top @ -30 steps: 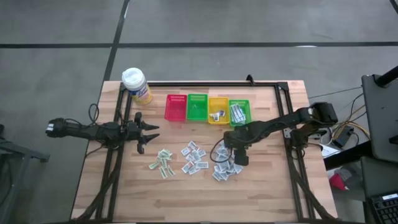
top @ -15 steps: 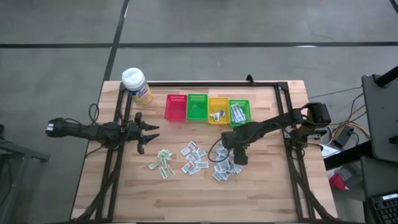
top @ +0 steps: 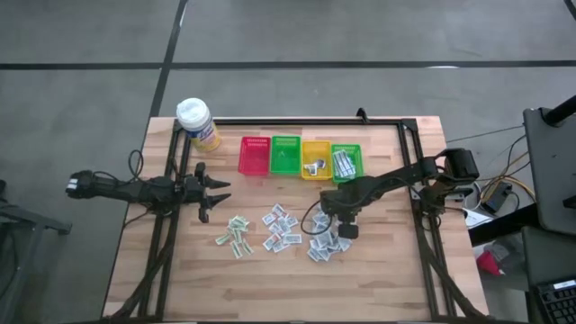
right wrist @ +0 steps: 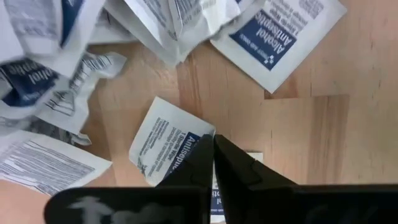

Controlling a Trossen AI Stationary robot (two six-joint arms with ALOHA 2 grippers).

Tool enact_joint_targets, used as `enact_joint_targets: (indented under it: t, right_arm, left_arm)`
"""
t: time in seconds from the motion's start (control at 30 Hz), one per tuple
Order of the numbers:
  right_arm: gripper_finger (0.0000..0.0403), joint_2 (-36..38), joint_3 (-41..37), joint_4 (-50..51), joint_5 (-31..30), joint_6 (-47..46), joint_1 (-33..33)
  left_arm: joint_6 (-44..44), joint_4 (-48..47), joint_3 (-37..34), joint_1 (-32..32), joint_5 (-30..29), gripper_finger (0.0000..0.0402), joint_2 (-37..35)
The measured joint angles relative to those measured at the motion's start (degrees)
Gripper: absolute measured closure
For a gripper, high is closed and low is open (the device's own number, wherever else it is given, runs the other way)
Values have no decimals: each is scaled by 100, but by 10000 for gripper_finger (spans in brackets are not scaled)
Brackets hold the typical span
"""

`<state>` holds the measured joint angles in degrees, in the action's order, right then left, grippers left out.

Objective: Pick & Place First Aid Supplies
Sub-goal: Put the blue alcohol pad into the yellow bin

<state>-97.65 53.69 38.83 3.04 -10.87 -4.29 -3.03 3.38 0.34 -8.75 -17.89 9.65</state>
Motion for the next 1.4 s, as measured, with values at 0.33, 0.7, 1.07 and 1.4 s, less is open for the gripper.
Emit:
enact_joint_targets:
  t: [0.33,0.7,1.07,1.4]
  right_arm:
    - [394,4,937,1229,7,53,0]
    - [394,104,2645,2533,254,1128,69]
    - [394,201,3414,2231,2142,1723,675]
    - [394,195,3412,661,5757,1637,1383]
  left_arm:
    - [1,0,0,1,0,243,0]
    - [1,0,0,0,0,243,0]
    - [2,0,0,0,0,243,0]
    - [2,0,0,1,0,243,0]
